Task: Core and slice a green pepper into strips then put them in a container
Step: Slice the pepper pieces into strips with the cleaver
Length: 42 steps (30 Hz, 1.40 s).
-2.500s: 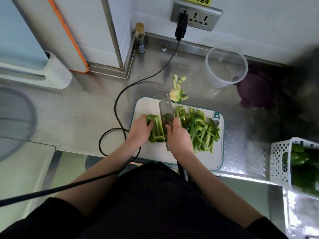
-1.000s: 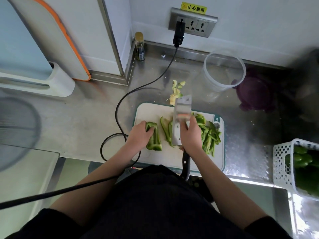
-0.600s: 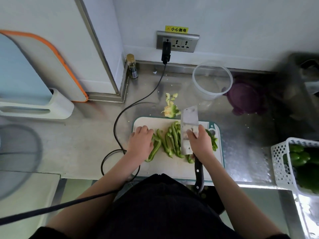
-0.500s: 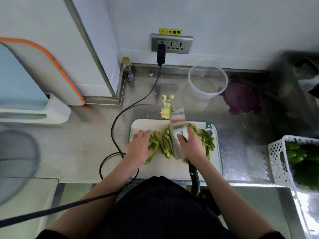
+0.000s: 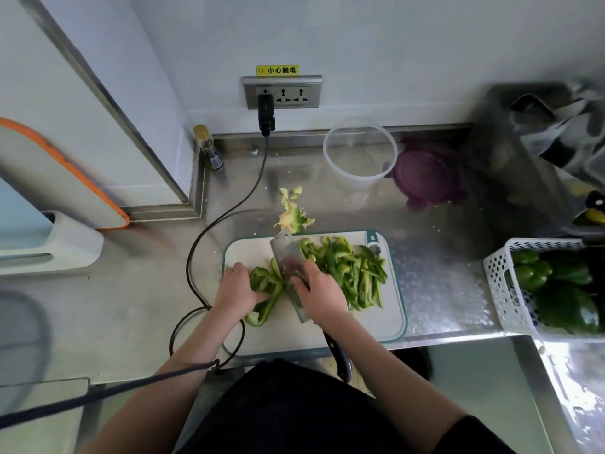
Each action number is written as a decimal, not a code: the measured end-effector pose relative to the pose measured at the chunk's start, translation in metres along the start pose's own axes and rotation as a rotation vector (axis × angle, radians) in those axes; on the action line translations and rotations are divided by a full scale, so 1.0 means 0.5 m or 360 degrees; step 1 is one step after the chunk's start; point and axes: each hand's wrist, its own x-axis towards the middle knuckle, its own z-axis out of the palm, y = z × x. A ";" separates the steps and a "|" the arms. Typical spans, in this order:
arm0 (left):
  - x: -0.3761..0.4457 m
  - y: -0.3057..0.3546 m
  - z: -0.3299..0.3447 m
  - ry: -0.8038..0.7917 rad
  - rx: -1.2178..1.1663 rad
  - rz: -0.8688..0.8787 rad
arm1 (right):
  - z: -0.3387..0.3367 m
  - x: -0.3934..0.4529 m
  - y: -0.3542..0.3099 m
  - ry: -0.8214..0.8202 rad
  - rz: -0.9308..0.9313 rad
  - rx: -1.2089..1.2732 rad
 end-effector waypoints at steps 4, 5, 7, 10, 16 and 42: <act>0.003 0.001 0.000 0.0018 -0.0092 -0.0078 | 0.006 -0.001 0.004 -0.0019 0.0008 -0.0040; -0.003 0.004 0.000 0.0064 -0.0103 -0.0057 | 0.006 -0.001 0.004 -0.0012 0.0009 -0.0045; -0.014 0.002 -0.002 0.0246 -0.0116 -0.0019 | 0.005 0.003 0.002 0.0019 0.0014 -0.0042; -0.031 -0.012 -0.011 0.0554 -0.0247 -0.0057 | 0.008 0.010 -0.010 0.0003 -0.0005 -0.0015; -0.026 -0.039 -0.016 0.0648 -0.0403 -0.0031 | 0.026 0.009 -0.006 -0.0078 -0.0071 -0.0318; -0.035 -0.004 0.027 0.0160 -0.0495 0.0023 | 0.036 -0.012 -0.033 0.0029 -0.0135 -0.0156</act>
